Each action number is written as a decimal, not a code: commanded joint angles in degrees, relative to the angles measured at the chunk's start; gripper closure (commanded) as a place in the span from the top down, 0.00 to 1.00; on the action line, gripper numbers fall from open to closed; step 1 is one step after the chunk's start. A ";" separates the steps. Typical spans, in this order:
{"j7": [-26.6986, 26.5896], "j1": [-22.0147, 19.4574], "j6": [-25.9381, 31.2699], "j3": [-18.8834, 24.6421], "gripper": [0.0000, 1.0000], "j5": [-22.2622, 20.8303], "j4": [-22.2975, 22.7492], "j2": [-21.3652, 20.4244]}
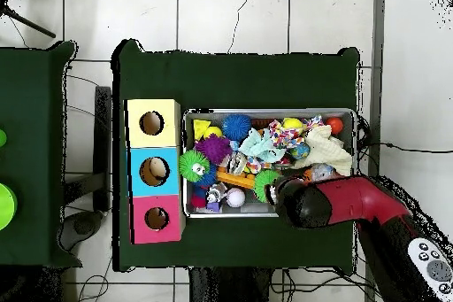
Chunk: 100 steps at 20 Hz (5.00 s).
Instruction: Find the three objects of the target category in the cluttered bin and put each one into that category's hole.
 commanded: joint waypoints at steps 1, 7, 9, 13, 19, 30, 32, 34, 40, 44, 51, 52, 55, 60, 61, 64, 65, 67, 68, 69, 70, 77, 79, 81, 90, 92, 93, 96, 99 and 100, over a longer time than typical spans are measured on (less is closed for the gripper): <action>-1.59 0.96 3.73 -0.19 0.00 2.55 4.99 -1.52; 2.06 2.86 1.89 -0.92 0.00 3.78 7.11 -2.34; 3.33 3.71 1.50 -1.19 0.00 4.46 7.84 -2.91; 6.82 5.87 -0.32 -2.02 0.00 5.91 9.84 -4.34; 12.10 10.09 -4.37 -4.50 0.00 7.46 11.25 -4.42; 22.00 22.36 -17.79 -15.69 0.00 8.12 7.73 2.98; 23.67 25.62 -20.94 -18.73 0.00 9.30 6.89 4.32; 24.68 28.18 -23.43 -21.16 0.00 10.62 6.27 5.47; 27.33 35.89 -27.69 -27.42 0.00 17.10 7.45 5.40; 29.48 41.02 -30.00 -30.77 0.00 20.95 8.07 5.55; 29.29 43.96 -33.19 -32.97 0.00 24.95 8.65 7.12; 28.89 43.94 -32.93 -32.87 0.00 25.29 8.85 6.88; 27.88 43.62 -32.41 -32.36 0.00 26.34 9.59 6.31; 29.48 45.47 -35.04 -32.04 0.00 29.40 10.36 8.09; 29.76 45.87 -36.03 -32.04 0.00 30.09 10.34 8.84; 29.84 47.12 -37.42 -32.53 0.00 31.55 10.85 9.08; 29.36 47.18 -36.67 -32.65 0.00 31.86 11.21 8.30; 28.07 46.32 -33.86 -31.99 0.00 32.70 12.11 6.01; 27.55 45.84 -32.40 -31.56 0.00 33.21 12.84 4.54; 27.13 45.66 -30.35 -31.20 0.00 33.90 13.57 2.55; 26.71 45.49 -28.30 -30.84 0.00 34.60 14.29 0.56; 23.65 43.63 -22.61 -29.20 0.00 37.02 15.46 -4.13; 22.92 42.86 -23.92 -28.88 0.00 36.64 15.23 -3.01; 22.11 41.99 -25.07 -28.50 0.00 36.08 14.76 -1.70; 18.43 38.21 -26.27 -26.07 0.00 33.72 10.18 2.48; 16.55 36.59 -25.21 -24.61 0.00 33.14 8.06 3.85; 15.75 35.78 -24.95 -23.73 0.00 32.82 7.09 4.66; 14.51 34.69 -23.81 -22.06 0.00 32.67 4.37 6.65; 14.35 34.82 -23.00 -21.39 0.00 33.00 1.58 8.46; 14.42 35.10 -22.31 -21.41 0.00 33.33 0.47 8.94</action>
